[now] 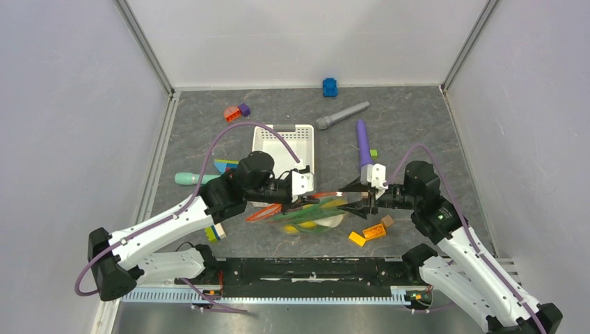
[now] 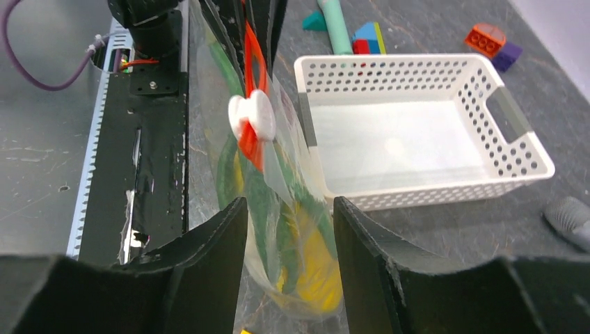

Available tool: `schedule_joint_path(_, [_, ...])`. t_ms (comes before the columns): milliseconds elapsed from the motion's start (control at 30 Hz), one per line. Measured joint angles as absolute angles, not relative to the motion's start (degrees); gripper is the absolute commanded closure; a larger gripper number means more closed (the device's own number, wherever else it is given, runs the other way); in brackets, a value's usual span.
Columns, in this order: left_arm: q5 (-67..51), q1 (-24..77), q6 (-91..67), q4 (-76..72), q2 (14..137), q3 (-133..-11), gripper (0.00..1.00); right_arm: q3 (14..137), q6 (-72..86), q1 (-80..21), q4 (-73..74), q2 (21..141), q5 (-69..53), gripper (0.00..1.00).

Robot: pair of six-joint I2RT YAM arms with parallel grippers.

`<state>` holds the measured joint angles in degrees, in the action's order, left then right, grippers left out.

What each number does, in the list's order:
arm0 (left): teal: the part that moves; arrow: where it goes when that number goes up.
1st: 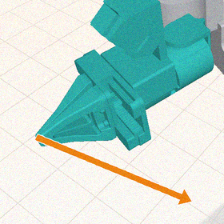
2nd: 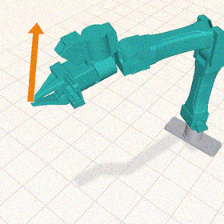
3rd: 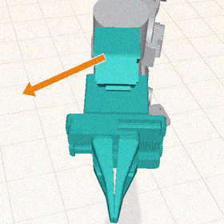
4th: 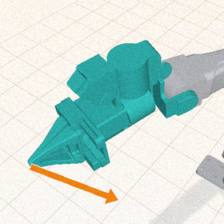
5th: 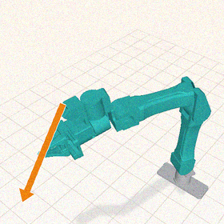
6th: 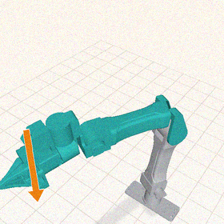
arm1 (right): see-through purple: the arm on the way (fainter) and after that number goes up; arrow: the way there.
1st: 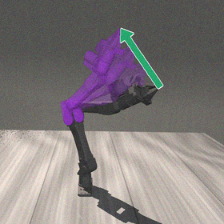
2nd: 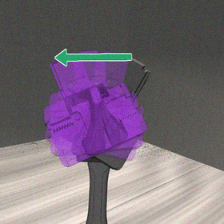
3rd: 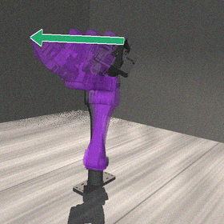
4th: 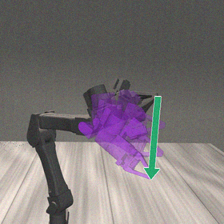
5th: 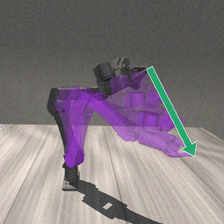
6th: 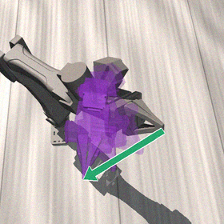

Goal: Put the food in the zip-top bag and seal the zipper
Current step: Zip the zipper food storage bag at the center of the board.

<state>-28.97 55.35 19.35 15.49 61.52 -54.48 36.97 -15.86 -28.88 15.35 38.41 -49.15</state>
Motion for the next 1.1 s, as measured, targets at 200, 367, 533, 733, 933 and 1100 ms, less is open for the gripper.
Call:
schedule_joint_path(200, [-28.53, 55.35, 19.35, 14.72, 60.99, -53.54, 0.98, 36.75, -14.76, -28.88, 10.15, 39.33, -52.27, 0.76])
schedule_joint_path(367, [-28.34, 55.35, 19.33, 14.28, 60.8, -52.64, 0.94, 36.58, -13.56, -28.88, 7.35, 39.33, -54.11, 1.0])
schedule_joint_path(533, [-27.14, 55.35, 18.74, 12.88, 60.01, -52.1, 0.34, 36.49, -12.58, -28.88, 6.68, 39.51, -54.85, 1.0])
schedule_joint_path(733, [-28.97, 55.35, 16.8, 11.49, 59.96, -53.15, 0.08, 36.49, -11.53, -28.88, 6.35, 41.25, -55.59, 1.0])
schedule_joint_path(933, [-31.66, 55.37, 15.16, 7.92, 62.89, -57.76, 0.21, 36.49, -10.68, -28.88, 6.39, 42.46, -55.64, 1.0])
schedule_joint_path(1100, [-33.21, 55.35, 14.81, 6.48, 66.85, -60.95, 0.33, 36.51, -10.35, -28.88, 6.48, 42.44, -55.57, 1.0])
